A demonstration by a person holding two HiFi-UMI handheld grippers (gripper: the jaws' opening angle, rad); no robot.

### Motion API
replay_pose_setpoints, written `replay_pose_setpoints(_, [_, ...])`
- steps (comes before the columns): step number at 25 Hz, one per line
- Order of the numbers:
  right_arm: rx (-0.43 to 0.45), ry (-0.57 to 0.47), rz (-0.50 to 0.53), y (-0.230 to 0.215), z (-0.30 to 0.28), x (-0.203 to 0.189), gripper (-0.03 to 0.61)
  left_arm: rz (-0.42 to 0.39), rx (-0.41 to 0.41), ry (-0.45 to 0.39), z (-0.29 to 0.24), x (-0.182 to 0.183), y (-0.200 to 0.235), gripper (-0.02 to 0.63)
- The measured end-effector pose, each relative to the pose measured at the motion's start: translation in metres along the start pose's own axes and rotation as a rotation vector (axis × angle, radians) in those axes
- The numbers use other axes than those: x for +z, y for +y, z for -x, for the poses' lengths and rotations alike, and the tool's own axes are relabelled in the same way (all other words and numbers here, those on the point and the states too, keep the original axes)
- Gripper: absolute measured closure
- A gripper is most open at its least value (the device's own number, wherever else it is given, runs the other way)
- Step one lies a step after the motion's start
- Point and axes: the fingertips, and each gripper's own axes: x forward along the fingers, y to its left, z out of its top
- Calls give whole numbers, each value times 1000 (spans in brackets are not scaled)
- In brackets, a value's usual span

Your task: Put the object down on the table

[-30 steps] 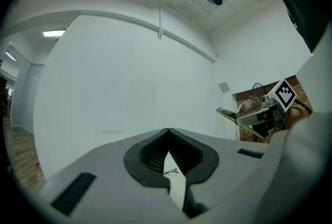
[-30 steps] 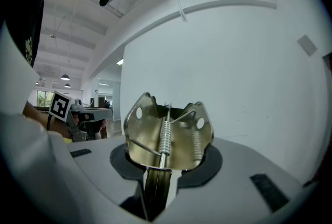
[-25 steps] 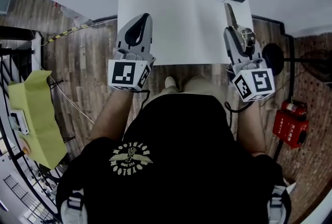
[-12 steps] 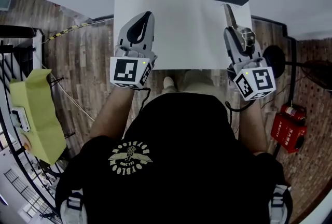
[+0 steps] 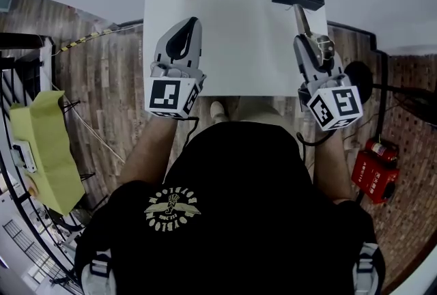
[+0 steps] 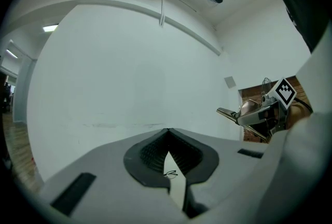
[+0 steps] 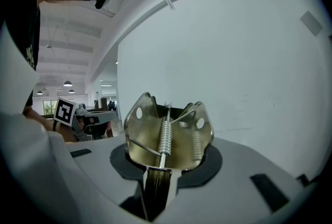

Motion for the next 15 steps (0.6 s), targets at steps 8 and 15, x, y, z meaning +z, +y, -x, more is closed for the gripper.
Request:
replay_pose_setpoints(8, [13, 48, -52, -14, -15, -21, 468, 17, 21, 26, -8, -15, 3, 607])
replay_pose_setpoints(15, [1, 86, -96, -29, -26, -42, 468, 20, 27, 37, -14, -19, 5, 607])
